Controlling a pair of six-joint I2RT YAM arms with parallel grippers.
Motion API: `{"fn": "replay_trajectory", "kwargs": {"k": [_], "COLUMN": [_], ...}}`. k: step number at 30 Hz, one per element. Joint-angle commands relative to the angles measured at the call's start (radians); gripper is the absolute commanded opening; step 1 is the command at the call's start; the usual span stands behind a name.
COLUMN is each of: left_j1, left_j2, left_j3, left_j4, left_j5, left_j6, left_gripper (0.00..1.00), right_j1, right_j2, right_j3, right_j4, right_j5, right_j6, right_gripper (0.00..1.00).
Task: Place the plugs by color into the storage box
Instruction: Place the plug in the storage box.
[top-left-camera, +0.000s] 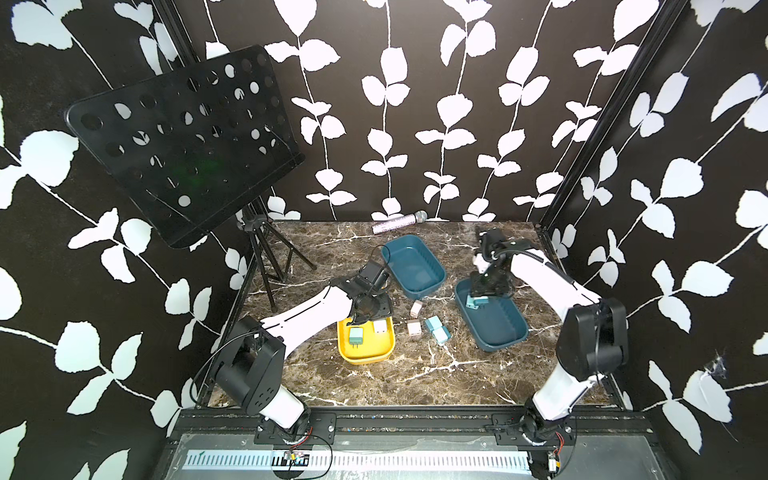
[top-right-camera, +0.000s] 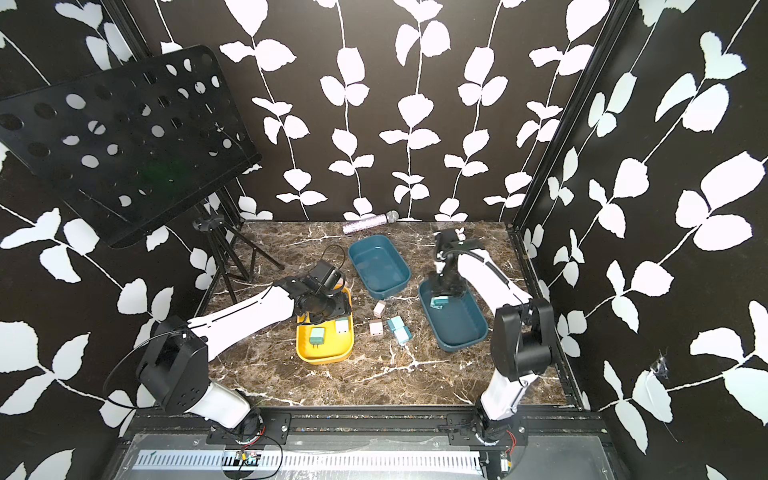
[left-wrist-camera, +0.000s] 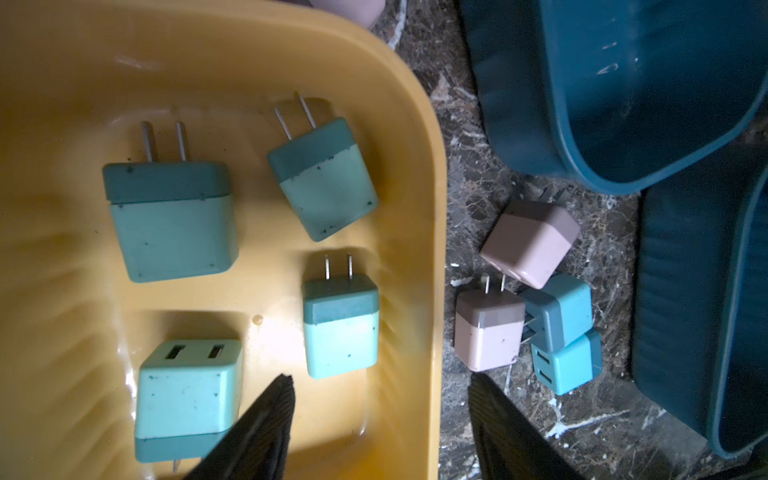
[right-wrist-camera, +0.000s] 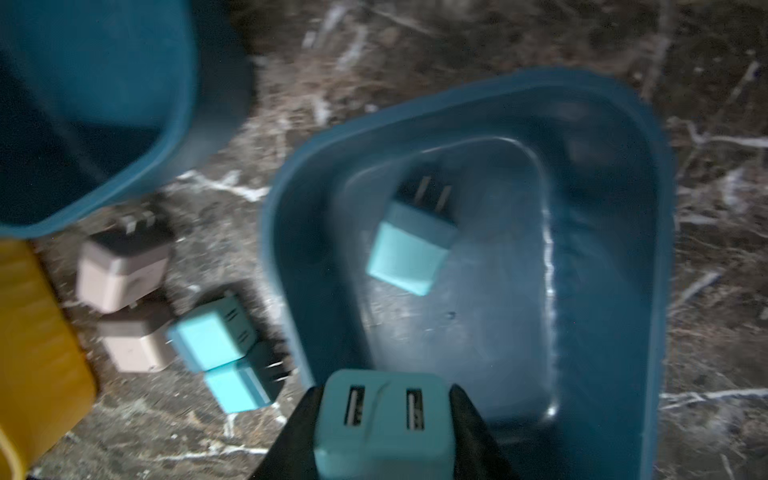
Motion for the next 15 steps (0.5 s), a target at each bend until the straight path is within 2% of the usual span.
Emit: {"fn": "replay_trajectory", "kwargs": {"k": [1, 7, 15], "left_j1": [-0.003, -0.003, -0.004], "left_j2": [-0.014, -0.031, -0.059], "left_j3": [0.015, 0.006, -0.007], "left_j4": [-0.017, -0.021, -0.033], "left_j5": [-0.013, -0.013, -0.016], "left_j6": [0.009, 0.009, 0.007], "left_gripper": [0.68, 0.68, 0.68], "right_j1": [-0.05, -0.098, -0.13], "right_j2": [0.068, 0.198, 0.289], "right_j3": [0.015, 0.062, 0.104], "right_j4": [-0.031, 0.006, 0.044], "right_j5": [0.036, 0.085, 0.091], "right_j6": [-0.033, -0.063, -0.07], "right_gripper": [0.36, 0.36, 0.37]}}
